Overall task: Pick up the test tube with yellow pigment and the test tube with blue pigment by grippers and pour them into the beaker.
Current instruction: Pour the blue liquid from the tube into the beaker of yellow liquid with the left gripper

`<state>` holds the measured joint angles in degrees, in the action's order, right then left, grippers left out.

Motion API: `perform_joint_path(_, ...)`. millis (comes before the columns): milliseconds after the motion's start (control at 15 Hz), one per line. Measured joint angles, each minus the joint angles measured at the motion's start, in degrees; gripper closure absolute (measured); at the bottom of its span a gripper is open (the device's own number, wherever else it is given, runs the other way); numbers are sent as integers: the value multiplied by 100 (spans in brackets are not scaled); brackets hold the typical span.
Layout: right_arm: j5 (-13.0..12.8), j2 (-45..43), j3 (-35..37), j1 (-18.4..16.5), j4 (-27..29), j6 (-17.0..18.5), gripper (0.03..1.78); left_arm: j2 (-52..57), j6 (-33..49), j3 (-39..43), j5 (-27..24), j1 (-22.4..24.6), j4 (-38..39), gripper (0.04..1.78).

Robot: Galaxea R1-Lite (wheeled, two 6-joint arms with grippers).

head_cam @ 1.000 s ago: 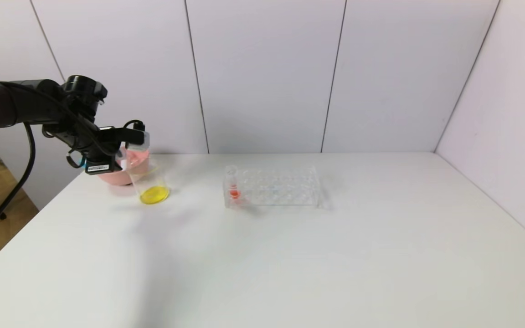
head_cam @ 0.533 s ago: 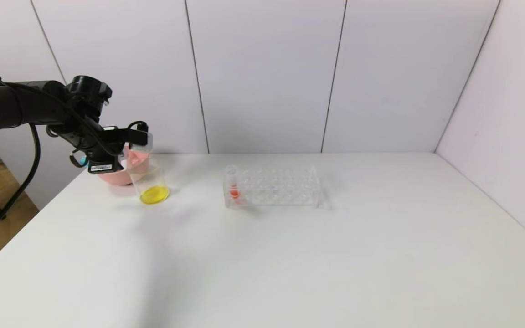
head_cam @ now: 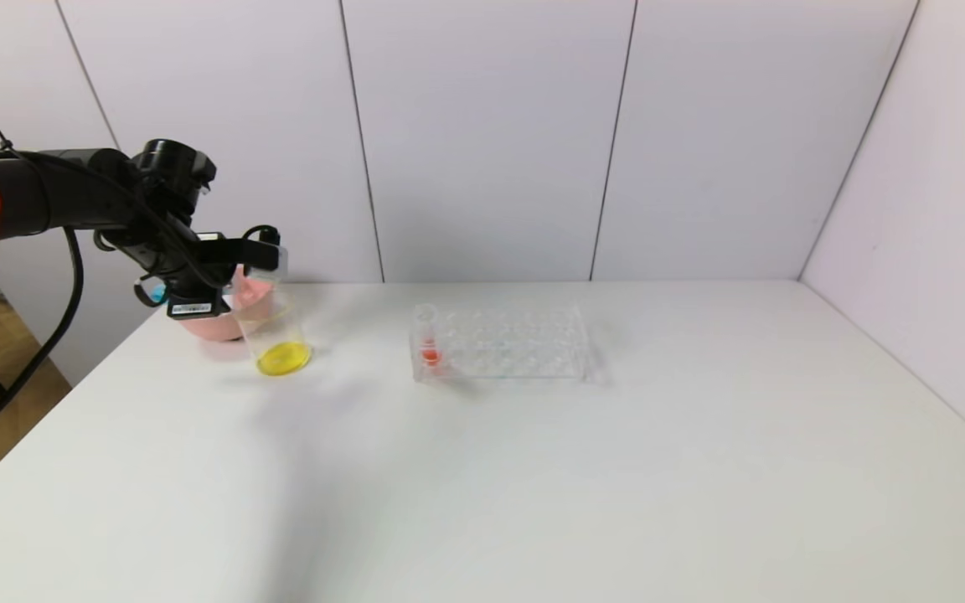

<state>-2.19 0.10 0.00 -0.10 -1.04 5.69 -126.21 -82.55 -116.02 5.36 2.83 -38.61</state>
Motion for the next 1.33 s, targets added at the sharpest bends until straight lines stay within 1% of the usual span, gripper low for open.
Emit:
perform_joint_path(400, 0, 0, 0, 0, 0, -2, 10, -2, -20, 9, 310, -49, -20, 127)
perform_joint_path(600, 0, 0, 0, 0, 0, 0, 10, -2, -208, 11, 485, -66, -12, 127)
perform_joint_path(1333, 0, 0, 0, 0, 0, 0, 10, -2, -226, 9, 579, -116, -11, 127)
